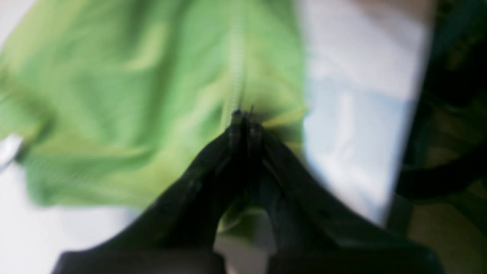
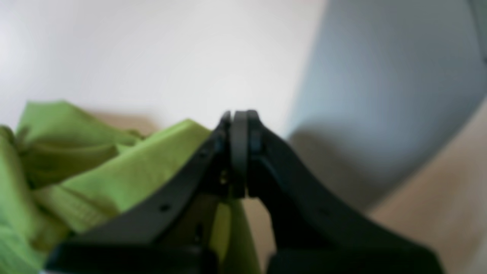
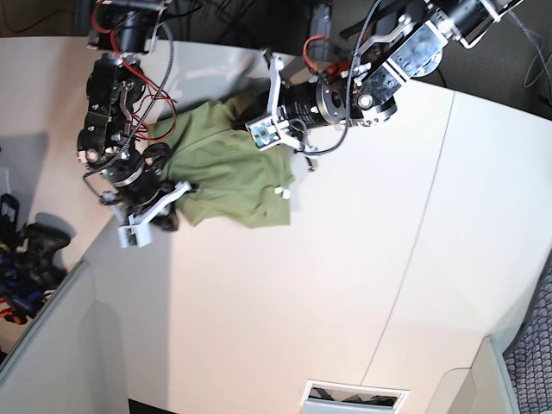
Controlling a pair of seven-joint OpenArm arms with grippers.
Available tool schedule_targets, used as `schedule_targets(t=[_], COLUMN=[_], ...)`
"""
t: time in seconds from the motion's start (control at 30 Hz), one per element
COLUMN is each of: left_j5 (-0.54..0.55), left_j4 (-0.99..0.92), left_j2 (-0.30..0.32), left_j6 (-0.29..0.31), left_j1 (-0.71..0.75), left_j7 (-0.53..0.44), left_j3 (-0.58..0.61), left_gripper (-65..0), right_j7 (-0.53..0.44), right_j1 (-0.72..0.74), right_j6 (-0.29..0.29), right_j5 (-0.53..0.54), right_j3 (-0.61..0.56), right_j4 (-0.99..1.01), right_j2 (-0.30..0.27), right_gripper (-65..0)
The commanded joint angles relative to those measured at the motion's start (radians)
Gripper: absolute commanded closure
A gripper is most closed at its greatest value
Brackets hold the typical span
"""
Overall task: Layout the t-shirt on the table in an organized manner, then fold the t-shirt properly
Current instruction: 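Fold the held ends together, bringing both grippers toward each other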
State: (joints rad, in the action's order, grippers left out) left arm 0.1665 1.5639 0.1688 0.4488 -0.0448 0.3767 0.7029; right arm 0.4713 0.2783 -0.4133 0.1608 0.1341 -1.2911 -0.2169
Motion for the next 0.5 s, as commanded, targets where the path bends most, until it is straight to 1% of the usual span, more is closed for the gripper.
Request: schedule_targets(t=[0.0, 0.1, 0.17, 0.23, 0.37, 0.43, 0.47], left_j5=[0.008, -0.01, -0.018, -0.018, -0.018, -0.017, -0.017], left_j4=[-0.003, -0.041, -0.048, -0.048, -0.048, -0.05, -0.053], left_j2=[-0.006, 0.016, 0.052, 0.105, 0.204, 0.233, 0.234], left_j6=[-0.007, -0.007, -0.007, -0.008, -0.008, -0.008, -0.008], left_j1=[-0.014, -0.022, -0.022, -0.022, -0.042, -0.061, -0.074], left_j7=[-0.018, -0.02, -0.031, -0.062, -0.128, -0.143, -0.146], left_j3=[-0.012, -0.058, -0.091, -0.114, -0.129, -0.129, -0.129], left_gripper=[0.0, 0.0, 0.0, 0.0, 0.0, 0.0, 0.0], right_j7=[-0.027, -0.026, -0.018, -0.001, 0.038, 0.039, 0.039], right_j1=[0.02, -0.009, -0.043, -0.089, -0.202, -0.263, -0.291], right_j6=[-0.018, -0.018, -0.018, -0.018, -0.019, -0.019, -0.019], right_j5=[0.011, 0.012, 0.02, 0.042, 0.123, 0.167, 0.178], right_j3=[-0.022, -0.072, -0.076, -0.076, -0.075, -0.075, -0.075], right_j4=[0.0, -0.002, -0.032, -0.079, -0.196, -0.252, -0.278], right_j2=[-0.021, -0.056, -0.072, -0.088, -0.091, -0.081, -0.071], right_gripper=[0.0, 0.0, 0.0, 0.0, 0.0, 0.0, 0.0])
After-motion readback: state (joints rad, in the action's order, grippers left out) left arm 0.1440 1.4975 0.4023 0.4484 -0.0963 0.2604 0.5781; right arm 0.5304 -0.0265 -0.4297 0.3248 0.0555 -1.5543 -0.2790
